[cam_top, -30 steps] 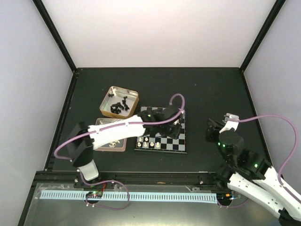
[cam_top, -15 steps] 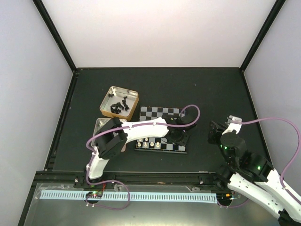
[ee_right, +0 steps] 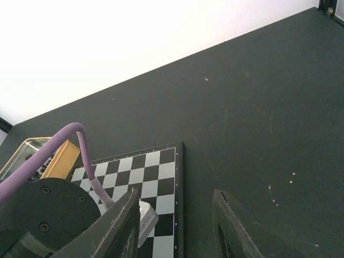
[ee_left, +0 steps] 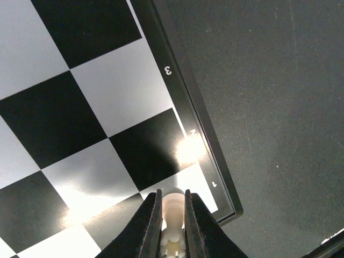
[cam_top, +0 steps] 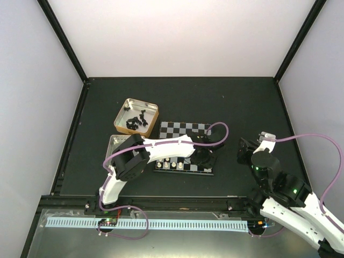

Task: Set up the chess pieces on the board
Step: Place the chess piece on the chessboard.

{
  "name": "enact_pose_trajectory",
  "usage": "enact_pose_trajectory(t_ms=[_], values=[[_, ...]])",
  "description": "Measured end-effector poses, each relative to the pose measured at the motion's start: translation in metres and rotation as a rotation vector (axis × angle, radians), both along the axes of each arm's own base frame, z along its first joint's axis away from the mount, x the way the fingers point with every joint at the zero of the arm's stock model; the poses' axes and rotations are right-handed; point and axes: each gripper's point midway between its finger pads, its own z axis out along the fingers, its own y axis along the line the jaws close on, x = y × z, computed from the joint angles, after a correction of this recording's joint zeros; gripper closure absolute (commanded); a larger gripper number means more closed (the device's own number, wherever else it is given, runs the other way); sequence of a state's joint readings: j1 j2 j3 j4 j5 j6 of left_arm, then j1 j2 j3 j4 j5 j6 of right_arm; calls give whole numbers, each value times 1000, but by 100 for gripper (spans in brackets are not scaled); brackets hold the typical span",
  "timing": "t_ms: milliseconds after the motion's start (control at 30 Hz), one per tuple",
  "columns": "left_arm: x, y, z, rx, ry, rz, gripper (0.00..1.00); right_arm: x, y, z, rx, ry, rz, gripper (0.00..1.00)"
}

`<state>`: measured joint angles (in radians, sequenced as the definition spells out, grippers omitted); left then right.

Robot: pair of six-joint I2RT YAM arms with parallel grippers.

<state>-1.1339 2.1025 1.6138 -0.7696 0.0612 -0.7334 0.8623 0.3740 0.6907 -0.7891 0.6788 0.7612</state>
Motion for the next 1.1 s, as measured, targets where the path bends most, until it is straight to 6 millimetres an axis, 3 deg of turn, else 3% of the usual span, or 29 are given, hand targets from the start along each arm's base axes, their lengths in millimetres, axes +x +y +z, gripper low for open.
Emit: enact_pose_trajectory(t_ms=[500,767,933,1100], values=[[-8,-5,1,-26,46,-19,70,1,1,-6,-12,11,1,62],[-3,-3,6,-45,39,-11,60,2,2,-6,-12,11,0,61],[9,17,35,-95,-4,23,51,6,8,-7,-17,18,6,60],[44,65,92,-190,-136,139,43,16,24,-13,-25,41,26,59]])
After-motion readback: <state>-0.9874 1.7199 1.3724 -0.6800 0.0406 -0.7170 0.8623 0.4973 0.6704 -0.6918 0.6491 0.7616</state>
